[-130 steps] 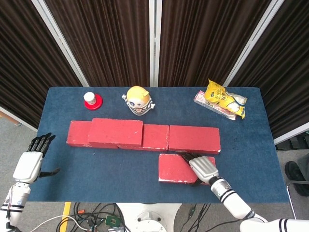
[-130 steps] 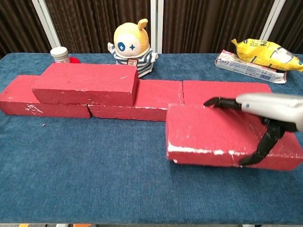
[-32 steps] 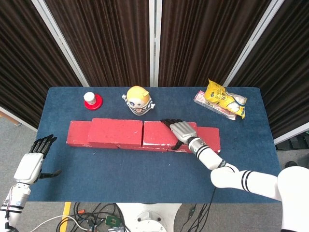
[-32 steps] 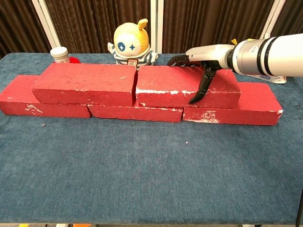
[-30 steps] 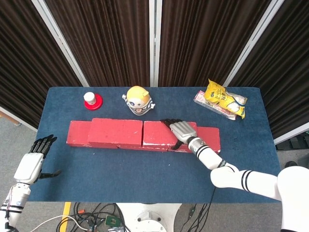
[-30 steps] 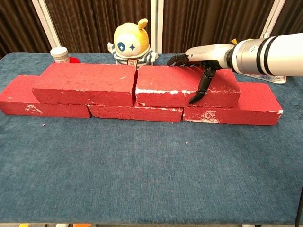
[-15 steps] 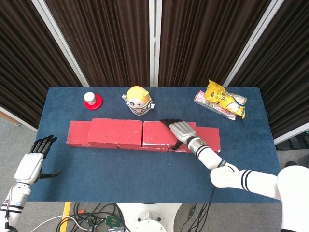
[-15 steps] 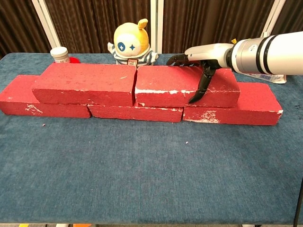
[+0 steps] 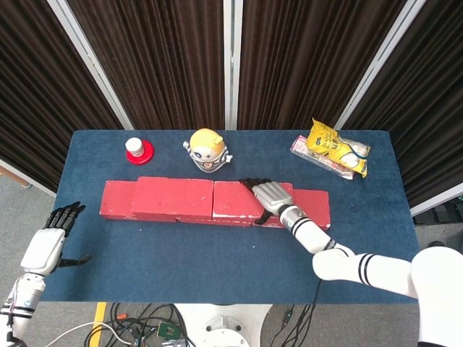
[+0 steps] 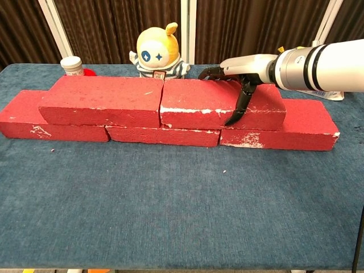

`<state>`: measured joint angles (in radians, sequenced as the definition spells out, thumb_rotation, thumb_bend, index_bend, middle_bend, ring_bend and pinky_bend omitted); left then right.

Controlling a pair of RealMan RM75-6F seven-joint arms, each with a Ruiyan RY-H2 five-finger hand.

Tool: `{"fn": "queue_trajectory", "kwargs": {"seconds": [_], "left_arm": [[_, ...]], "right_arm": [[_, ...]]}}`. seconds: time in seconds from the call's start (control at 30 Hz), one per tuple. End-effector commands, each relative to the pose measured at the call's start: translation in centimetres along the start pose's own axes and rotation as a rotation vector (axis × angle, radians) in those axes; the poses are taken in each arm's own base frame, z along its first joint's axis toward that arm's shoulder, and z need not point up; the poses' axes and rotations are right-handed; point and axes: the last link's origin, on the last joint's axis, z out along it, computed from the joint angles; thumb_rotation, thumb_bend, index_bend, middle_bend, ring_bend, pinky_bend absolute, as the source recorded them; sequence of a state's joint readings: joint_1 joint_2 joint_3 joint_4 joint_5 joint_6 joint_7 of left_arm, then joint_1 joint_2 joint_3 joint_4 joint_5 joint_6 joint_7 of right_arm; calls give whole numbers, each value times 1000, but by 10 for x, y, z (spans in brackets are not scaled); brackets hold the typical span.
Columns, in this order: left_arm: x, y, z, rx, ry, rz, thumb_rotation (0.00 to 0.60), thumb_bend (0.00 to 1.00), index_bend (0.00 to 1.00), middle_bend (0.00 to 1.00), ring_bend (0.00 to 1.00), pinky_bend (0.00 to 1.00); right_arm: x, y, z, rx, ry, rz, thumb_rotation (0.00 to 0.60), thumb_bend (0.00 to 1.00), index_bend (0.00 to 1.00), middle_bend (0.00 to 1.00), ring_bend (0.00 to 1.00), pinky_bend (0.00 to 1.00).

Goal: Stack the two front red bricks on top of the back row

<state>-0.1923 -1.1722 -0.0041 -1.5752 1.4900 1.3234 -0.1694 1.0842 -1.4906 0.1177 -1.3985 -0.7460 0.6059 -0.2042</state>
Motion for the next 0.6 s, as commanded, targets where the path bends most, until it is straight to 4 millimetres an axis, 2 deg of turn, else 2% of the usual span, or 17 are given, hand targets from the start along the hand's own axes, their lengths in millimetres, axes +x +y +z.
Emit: {"fn": "queue_trajectory", "kwargs": {"seconds": [0.03,0.6], "left_arm": [[0,0,0,-1,-1,-1,600,62,0,0,0,0],[0,-1,0,0,1,-3,600,61,0,0,0,0]], "right_arm": [[-1,1,0,-2,-2,1,600,73,0,46,65,103],[-2,-3,2,3,-2,3,600,64,0,36,43,87]]}}
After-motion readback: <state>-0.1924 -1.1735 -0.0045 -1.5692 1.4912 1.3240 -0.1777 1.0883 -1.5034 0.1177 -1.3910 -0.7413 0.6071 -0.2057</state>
